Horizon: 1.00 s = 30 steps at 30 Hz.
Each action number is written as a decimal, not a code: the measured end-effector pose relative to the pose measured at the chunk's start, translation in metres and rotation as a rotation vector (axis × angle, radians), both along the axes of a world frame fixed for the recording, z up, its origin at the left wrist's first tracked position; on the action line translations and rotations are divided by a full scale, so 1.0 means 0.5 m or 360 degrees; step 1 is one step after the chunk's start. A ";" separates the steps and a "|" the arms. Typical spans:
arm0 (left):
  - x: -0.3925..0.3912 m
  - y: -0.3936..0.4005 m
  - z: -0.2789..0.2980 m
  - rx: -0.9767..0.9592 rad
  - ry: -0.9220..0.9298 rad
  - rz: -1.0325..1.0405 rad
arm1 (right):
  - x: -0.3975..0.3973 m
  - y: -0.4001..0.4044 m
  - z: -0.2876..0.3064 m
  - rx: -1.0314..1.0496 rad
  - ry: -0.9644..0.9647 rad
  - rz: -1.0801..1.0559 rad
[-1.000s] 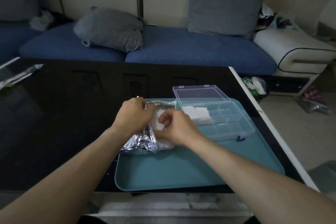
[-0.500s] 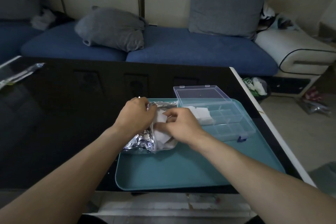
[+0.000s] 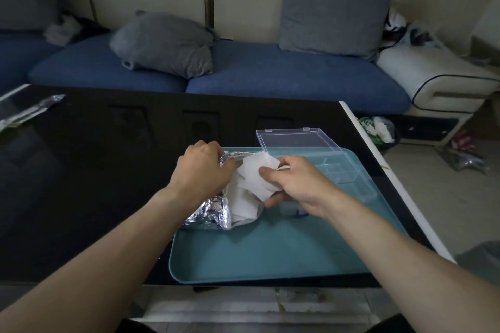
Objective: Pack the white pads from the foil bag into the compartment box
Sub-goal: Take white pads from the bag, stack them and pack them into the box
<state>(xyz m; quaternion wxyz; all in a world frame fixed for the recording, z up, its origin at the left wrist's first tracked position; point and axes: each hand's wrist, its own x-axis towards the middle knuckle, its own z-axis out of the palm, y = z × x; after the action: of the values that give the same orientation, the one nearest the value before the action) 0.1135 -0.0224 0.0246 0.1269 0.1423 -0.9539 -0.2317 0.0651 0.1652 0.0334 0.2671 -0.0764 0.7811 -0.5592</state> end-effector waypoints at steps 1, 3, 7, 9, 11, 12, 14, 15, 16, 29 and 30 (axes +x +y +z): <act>0.000 0.003 0.002 -0.0018 -0.0001 -0.0010 | -0.005 0.006 -0.002 -0.0088 -0.0123 -0.0024; 0.003 0.009 0.007 -0.0038 -0.0023 -0.0039 | -0.010 0.013 -0.004 -0.0181 -0.0253 -0.0055; 0.011 0.037 0.029 -0.0028 0.0081 -0.0155 | 0.002 0.008 -0.013 -0.0251 -0.0385 -0.0045; 0.015 0.052 0.042 -0.0009 0.0143 -0.0269 | 0.011 -0.001 -0.019 -0.0306 -0.0444 -0.0041; 0.021 0.061 0.050 -0.0022 0.0104 -0.0401 | 0.020 -0.008 -0.020 -0.0308 -0.0451 -0.0006; 0.023 0.064 0.051 -0.0033 0.0061 -0.0449 | 0.021 -0.012 -0.019 -0.0317 -0.0454 -0.0002; 0.025 0.066 0.051 -0.0052 0.0005 -0.0498 | 0.022 -0.014 -0.012 -0.0353 -0.0456 -0.0033; 0.027 0.067 0.049 -0.0044 0.0012 -0.0507 | 0.022 -0.013 -0.007 -0.0374 -0.0449 -0.0084; 0.027 0.067 0.048 -0.0029 0.0035 -0.0507 | 0.020 -0.011 -0.002 -0.0385 -0.0427 -0.0155; 0.041 0.123 0.087 0.1320 0.0578 -0.0197 | 0.019 0.002 0.038 -0.1090 -0.0523 -0.0279; 0.036 0.128 0.085 0.1611 0.0432 -0.0236 | 0.028 -0.003 0.038 -0.1047 -0.0440 -0.0208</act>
<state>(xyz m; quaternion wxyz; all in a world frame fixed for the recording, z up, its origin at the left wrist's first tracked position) 0.1316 0.0414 0.0672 0.1478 0.0867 -0.7051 -0.6881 0.0790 0.1637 0.0523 0.2949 -0.0318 0.5191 -0.8016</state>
